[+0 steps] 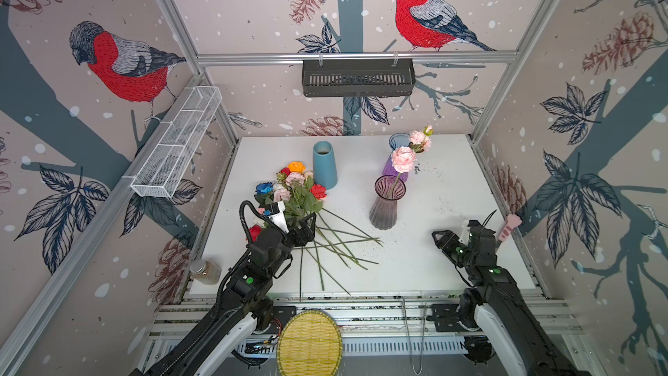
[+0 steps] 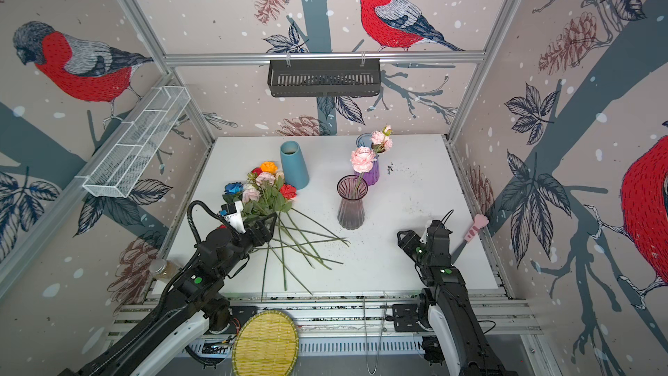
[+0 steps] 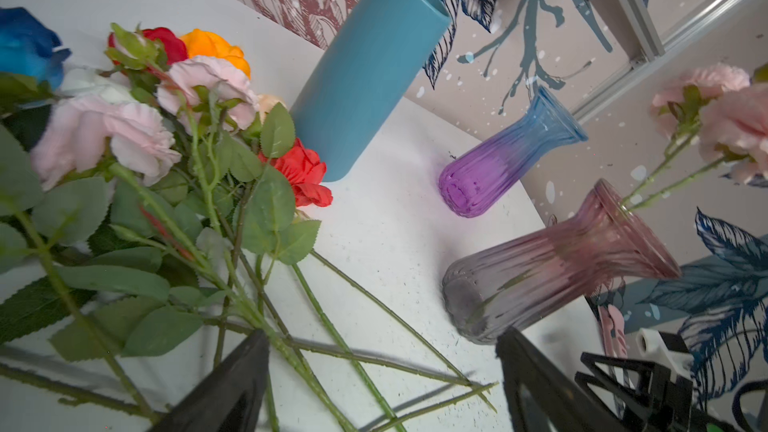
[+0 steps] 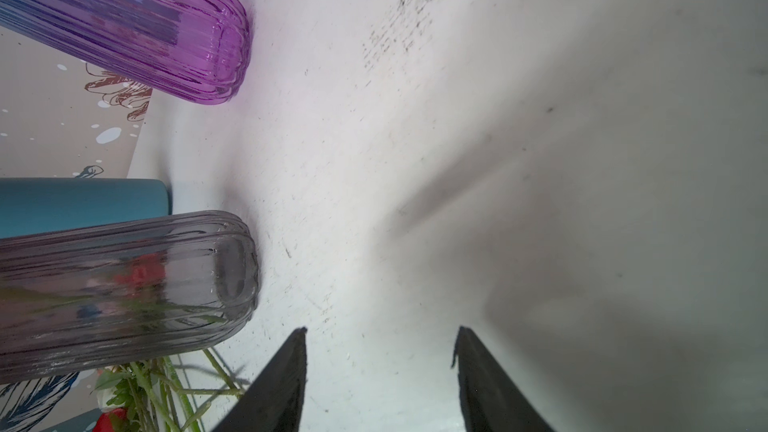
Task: Arrange the flowers into the vase
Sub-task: 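Move the left gripper back down to the flower bunch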
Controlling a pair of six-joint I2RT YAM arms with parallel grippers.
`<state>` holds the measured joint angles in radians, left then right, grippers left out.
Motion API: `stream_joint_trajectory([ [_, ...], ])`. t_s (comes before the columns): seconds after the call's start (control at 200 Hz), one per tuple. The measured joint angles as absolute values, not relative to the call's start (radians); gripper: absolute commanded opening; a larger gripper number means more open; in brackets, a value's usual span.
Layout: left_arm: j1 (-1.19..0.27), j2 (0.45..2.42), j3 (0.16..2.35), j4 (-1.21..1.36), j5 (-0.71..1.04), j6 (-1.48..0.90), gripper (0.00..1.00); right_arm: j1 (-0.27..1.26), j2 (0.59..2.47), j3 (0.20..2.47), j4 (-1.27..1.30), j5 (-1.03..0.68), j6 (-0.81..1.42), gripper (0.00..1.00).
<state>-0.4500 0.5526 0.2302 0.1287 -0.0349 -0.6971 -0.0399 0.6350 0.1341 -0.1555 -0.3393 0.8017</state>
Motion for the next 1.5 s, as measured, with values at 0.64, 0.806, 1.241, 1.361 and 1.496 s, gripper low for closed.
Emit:
stream_joint_trajectory([
  [0.64,-0.129,1.064,0.154,0.505,0.501,-0.84,0.58,-0.035,0.636,0.134,-0.156,-0.335,0.809,0.58],
  [0.806,-0.129,1.193,0.237,0.503,0.563,-0.838,0.54,-0.033,0.651,0.134,-0.155,-0.332,0.809,0.58],
  [1.241,-0.128,1.436,0.337,0.459,0.631,-0.83,0.44,-0.033,0.659,0.134,-0.148,-0.332,0.809,0.58],
  [1.361,-0.128,1.437,0.338,0.458,0.631,-0.829,0.44,-0.033,0.658,0.134,-0.148,-0.332,0.809,0.58],
  [1.496,-0.128,1.464,0.344,0.468,0.64,-0.83,0.34,-0.033,0.656,0.134,-0.148,-0.332,0.809,0.58],
])
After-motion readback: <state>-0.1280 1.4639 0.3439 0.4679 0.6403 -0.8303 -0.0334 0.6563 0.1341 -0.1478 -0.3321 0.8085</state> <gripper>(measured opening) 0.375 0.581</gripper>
